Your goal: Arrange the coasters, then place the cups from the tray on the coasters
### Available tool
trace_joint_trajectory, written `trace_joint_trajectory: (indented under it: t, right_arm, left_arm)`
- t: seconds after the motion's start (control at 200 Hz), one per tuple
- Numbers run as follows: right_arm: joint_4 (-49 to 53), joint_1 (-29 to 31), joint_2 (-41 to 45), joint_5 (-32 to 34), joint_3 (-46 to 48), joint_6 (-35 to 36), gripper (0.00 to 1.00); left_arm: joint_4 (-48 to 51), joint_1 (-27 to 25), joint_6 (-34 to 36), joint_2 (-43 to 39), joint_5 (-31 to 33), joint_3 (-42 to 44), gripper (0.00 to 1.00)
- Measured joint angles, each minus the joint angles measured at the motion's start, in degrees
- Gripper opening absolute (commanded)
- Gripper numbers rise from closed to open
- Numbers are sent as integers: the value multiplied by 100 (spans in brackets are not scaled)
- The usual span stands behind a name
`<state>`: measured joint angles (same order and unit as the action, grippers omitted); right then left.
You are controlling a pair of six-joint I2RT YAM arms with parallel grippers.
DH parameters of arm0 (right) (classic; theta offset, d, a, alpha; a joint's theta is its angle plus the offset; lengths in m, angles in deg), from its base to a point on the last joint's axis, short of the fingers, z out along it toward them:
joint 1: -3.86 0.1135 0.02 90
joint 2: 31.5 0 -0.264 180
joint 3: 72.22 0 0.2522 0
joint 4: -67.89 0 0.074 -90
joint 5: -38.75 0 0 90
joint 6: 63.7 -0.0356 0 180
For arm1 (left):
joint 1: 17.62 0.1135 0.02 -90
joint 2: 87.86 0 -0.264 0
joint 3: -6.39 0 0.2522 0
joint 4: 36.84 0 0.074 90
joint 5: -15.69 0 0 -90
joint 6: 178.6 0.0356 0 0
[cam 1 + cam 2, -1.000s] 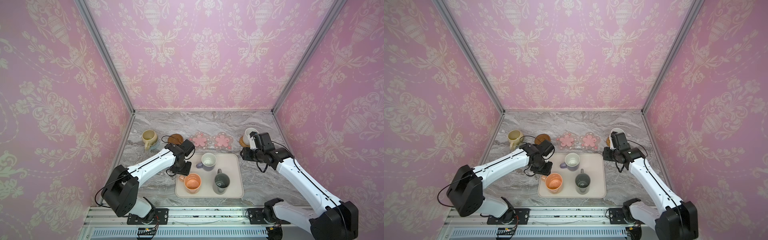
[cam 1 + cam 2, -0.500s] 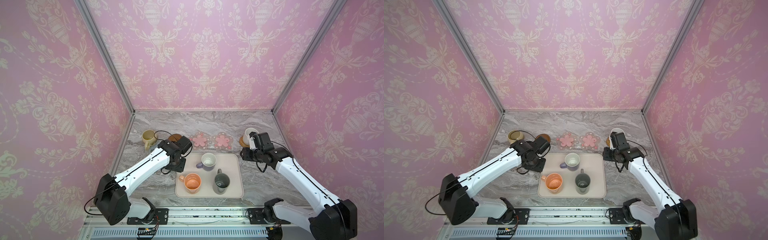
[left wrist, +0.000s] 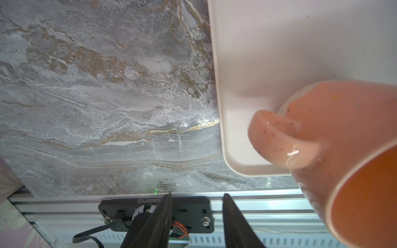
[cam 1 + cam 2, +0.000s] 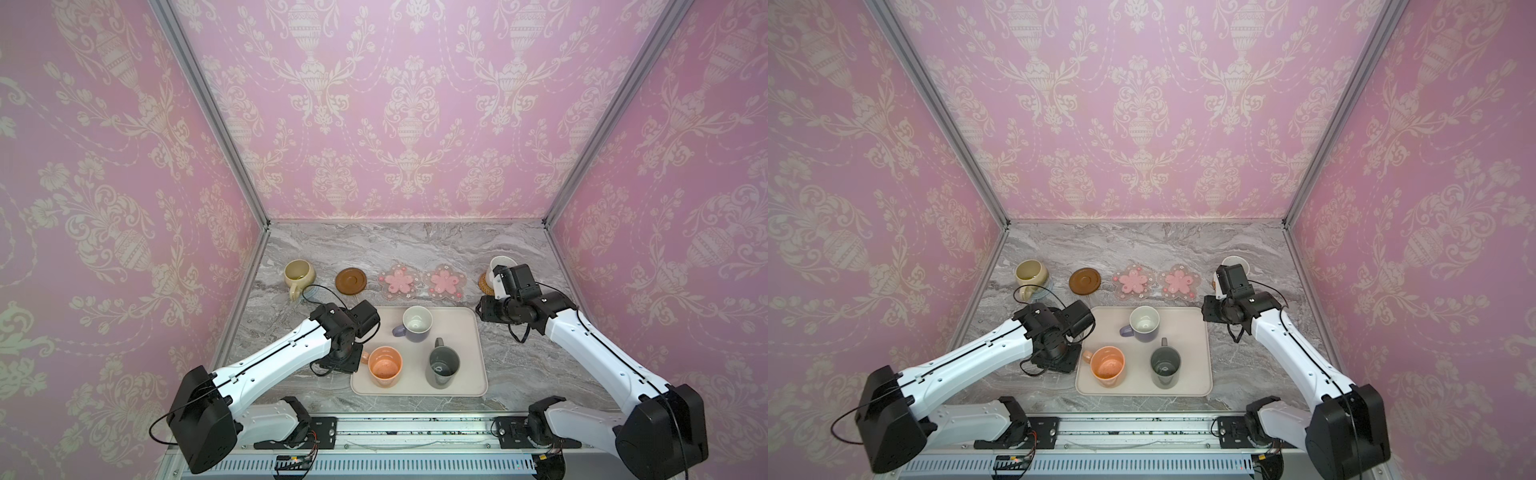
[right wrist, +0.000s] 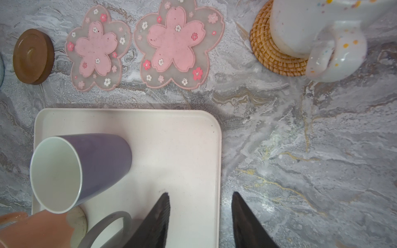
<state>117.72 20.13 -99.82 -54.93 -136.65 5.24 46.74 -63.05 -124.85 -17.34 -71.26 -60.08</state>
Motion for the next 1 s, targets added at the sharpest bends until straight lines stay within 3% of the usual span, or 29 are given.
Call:
trace_joint_trajectory:
  t: [0.425, 1.001]
  right_arm:
    - [-131, 66, -7, -44, 0, -17, 49]
    - [-146, 114, 11, -42, 68, -87, 49]
  left_arm:
    - [-901, -614, -551, -909, -1150, 946, 40]
    - [-2553, -984, -1458, -874, -1320, 1502, 39]
